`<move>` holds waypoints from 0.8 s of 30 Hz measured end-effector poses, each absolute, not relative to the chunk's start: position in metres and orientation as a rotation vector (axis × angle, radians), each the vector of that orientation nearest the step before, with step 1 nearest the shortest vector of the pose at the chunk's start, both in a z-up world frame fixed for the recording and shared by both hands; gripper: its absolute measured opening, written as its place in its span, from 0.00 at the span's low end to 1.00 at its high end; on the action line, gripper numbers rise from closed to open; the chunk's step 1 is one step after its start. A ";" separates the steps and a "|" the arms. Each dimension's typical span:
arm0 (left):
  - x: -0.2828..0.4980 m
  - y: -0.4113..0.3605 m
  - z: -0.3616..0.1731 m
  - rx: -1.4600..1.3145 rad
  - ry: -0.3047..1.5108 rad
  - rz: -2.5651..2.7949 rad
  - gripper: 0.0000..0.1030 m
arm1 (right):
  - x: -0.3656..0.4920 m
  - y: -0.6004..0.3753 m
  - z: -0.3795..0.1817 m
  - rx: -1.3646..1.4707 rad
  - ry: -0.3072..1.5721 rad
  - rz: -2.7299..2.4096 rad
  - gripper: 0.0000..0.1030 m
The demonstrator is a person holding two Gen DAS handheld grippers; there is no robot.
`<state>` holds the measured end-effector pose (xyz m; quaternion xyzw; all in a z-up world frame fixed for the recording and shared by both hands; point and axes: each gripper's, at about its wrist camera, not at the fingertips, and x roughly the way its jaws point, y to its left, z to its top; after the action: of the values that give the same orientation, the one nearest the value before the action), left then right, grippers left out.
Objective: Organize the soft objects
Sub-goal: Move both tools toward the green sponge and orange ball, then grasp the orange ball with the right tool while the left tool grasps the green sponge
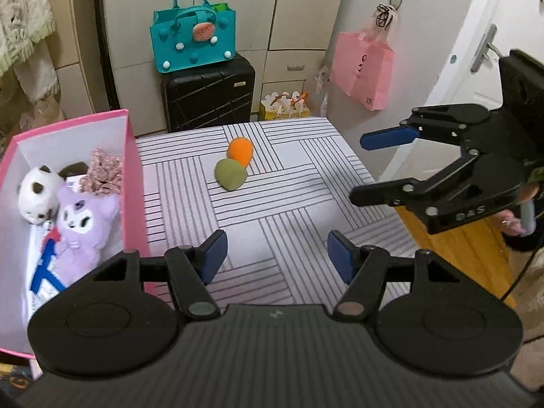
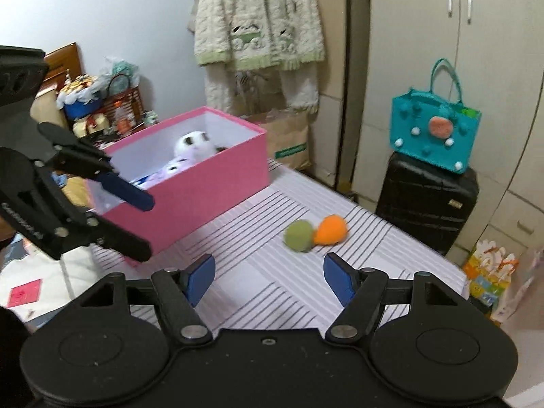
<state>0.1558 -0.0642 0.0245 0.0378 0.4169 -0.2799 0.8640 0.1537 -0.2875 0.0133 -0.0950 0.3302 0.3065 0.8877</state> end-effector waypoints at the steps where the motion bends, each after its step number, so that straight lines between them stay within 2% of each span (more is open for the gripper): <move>1: 0.160 -0.066 0.021 0.070 0.875 -0.586 0.62 | 0.159 -0.291 0.009 -0.191 0.675 0.637 0.73; 7: 0.175 -0.082 -0.001 0.051 0.840 -0.546 0.62 | 0.189 -0.313 -0.018 -0.080 0.568 0.661 0.73; 16: 0.192 -0.095 -0.012 0.093 0.753 -0.427 0.63 | 0.223 -0.306 -0.046 -0.151 0.491 0.670 0.73; 21: 0.217 -0.103 -0.037 0.021 0.816 -0.422 0.63 | 0.247 -0.300 -0.051 -0.124 0.502 0.649 0.73; 24: 0.224 -0.105 -0.048 -0.022 0.779 -0.344 0.63 | 0.265 -0.296 -0.058 -0.118 0.558 0.632 0.73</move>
<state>0.2242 -0.1045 -0.0479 -0.0107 0.3778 -0.1668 0.9107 0.2646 -0.2959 -0.0576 -0.0574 0.2707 0.3067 0.9107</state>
